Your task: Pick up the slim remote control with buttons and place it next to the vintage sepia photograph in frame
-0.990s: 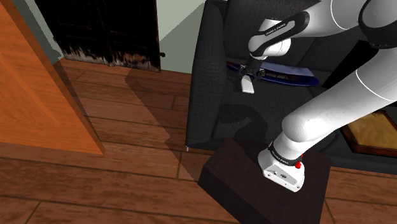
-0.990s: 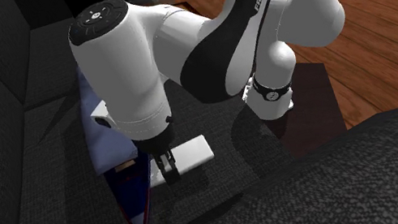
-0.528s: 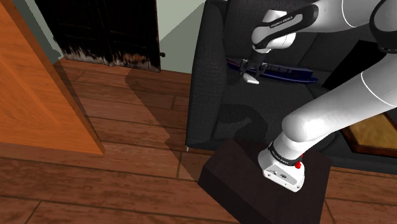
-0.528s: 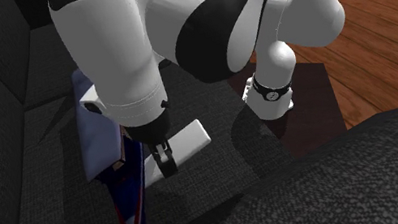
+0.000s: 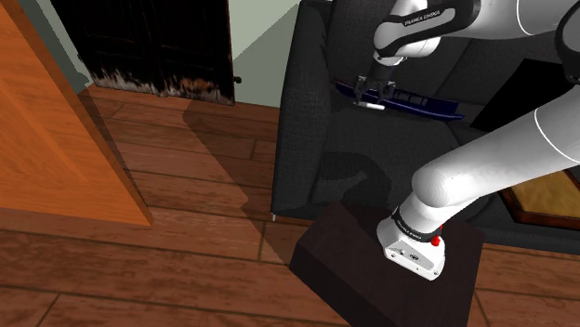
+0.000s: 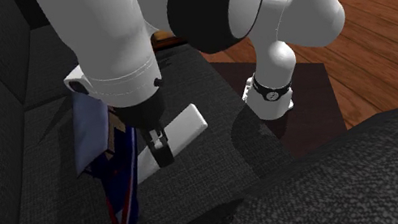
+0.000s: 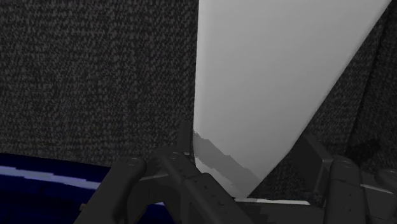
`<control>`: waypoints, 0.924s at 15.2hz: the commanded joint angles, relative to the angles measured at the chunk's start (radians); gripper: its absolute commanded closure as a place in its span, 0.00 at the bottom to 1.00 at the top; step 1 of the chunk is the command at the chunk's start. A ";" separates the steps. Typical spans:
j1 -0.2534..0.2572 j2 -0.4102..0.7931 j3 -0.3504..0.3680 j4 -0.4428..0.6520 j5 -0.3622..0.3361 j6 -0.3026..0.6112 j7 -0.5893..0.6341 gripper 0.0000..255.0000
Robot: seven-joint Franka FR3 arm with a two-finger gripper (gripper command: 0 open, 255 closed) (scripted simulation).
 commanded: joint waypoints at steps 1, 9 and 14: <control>0.000 -0.008 0.002 0.025 0.000 -0.031 0.001 1.00; -0.078 -0.114 -0.088 -0.040 -0.064 -0.068 -0.122 1.00; -0.148 -0.169 -0.172 -0.069 -0.122 -0.088 -0.233 1.00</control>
